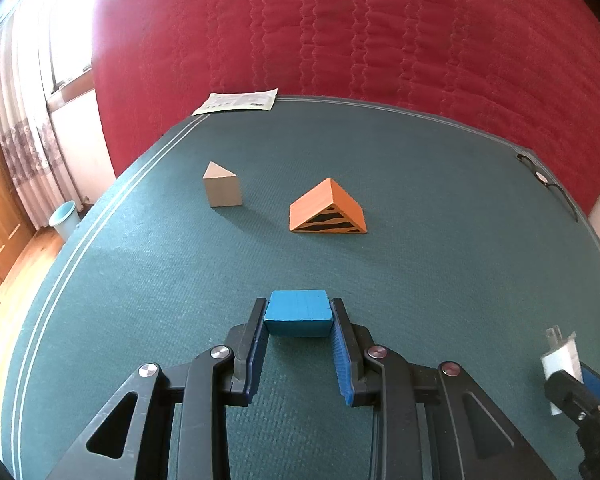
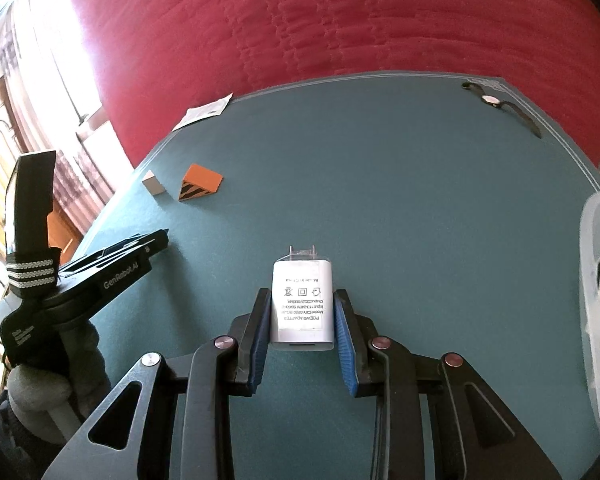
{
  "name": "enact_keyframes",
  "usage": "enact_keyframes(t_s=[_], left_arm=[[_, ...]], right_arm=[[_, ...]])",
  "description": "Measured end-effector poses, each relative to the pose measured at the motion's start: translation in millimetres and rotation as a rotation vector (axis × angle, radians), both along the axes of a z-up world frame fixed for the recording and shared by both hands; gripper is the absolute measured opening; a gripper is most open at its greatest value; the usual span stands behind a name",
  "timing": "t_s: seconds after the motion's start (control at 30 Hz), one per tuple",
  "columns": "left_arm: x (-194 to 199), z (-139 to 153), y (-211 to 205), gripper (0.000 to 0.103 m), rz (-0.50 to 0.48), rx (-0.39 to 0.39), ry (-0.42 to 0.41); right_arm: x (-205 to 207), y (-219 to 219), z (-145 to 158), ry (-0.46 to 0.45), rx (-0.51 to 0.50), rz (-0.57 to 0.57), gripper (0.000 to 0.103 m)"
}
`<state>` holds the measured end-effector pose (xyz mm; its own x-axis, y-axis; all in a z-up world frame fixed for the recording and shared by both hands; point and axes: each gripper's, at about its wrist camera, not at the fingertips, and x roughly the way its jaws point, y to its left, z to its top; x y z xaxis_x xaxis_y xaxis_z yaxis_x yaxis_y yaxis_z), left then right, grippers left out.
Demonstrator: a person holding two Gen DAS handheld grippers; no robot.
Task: Organize rigid objects
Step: 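Carry the charger and blue block toward the clear basin with both grippers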
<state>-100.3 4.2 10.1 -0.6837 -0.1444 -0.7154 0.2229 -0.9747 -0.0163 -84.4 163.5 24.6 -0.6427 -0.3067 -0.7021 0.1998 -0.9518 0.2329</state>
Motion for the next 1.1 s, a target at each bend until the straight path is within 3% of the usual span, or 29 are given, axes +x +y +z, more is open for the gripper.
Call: enact_keyframes(t_s=[0.77, 1.1], left_arm=[[10.8, 0.0, 27.7, 0.031, -0.061, -0.036, -0.019], [12.9, -3.4, 43.5, 0.031, -0.094, -0.028, -0.051]], right_arm=[[25.5, 63.3, 8.1, 0.028, -0.034, -0.14, 0.031], [45.6, 97.9, 23.9, 0.083, -0.021, -0.214, 0.031]])
